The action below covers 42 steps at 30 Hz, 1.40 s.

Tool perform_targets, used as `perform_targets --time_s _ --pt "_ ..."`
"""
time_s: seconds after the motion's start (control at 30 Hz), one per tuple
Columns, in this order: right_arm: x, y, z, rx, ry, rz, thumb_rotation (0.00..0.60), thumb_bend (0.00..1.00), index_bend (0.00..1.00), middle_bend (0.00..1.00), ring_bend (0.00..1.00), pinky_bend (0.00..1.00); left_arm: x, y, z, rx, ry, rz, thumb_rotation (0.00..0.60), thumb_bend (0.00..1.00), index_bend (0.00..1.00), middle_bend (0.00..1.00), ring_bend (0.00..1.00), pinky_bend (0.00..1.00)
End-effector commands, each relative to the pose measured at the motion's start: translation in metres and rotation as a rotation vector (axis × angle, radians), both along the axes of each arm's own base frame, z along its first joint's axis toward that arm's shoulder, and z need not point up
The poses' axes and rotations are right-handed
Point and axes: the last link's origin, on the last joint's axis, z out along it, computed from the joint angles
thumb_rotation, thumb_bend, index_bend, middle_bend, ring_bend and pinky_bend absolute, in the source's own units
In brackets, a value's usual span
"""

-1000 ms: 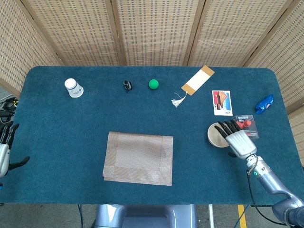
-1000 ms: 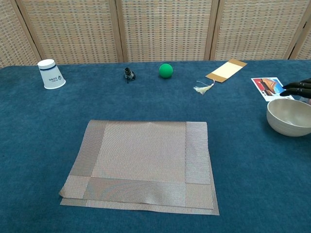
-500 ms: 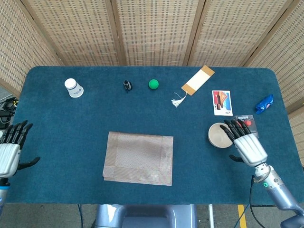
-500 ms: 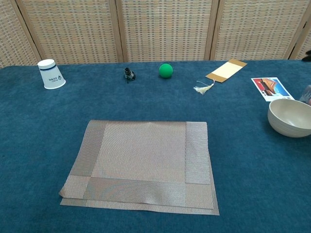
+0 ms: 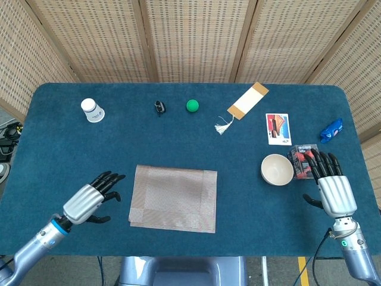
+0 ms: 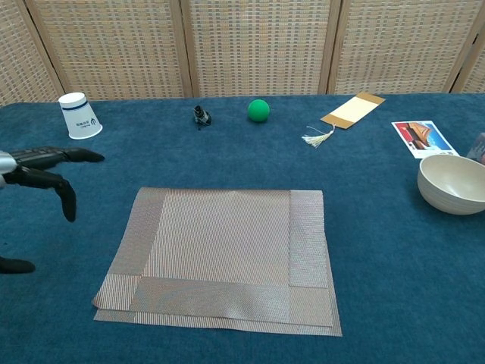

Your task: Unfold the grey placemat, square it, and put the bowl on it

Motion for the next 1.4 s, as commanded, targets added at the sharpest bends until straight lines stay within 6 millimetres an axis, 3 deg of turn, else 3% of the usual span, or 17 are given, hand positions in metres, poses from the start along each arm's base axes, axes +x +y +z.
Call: perform_targets --time_s 0.03,0.23,0.63,1.07,1.4 --pt "-0.003 0.002 0.001 -0.019 -0.001 -0.012 0.600 0.00 0.00 0.00 0.00 0.00 0.004 0.005 -0.019 -0.061 0.035 -0.030 0.600 0.10 0.47 0.00 0.00 0.00" --pt "-0.010 0.005 0.003 -0.052 -0.023 -0.031 0.600 0.00 0.00 0.00 0.00 0.00 0.002 0.010 -0.039 -0.108 0.090 -0.048 0.600 0.23 0.49 0.00 0.00 0.00" --pt "-0.019 0.003 0.002 -0.045 -0.019 -0.046 0.600 0.00 0.00 0.00 0.00 0.00 -0.004 -0.001 -0.060 -0.131 0.143 -0.084 0.600 0.23 0.48 0.00 0.00 0.00" --pt "-0.021 0.002 0.004 -0.048 -0.024 -0.051 0.600 0.00 0.00 0.00 0.00 0.00 -0.007 0.009 -0.072 -0.118 0.144 -0.055 0.600 0.23 0.48 0.00 0.00 0.00" --pt "-0.022 0.001 0.003 -0.047 -0.025 -0.049 0.600 0.00 0.00 0.00 0.00 0.00 0.004 0.011 -0.079 -0.128 0.126 -0.080 0.600 0.23 0.48 0.00 0.00 0.00"
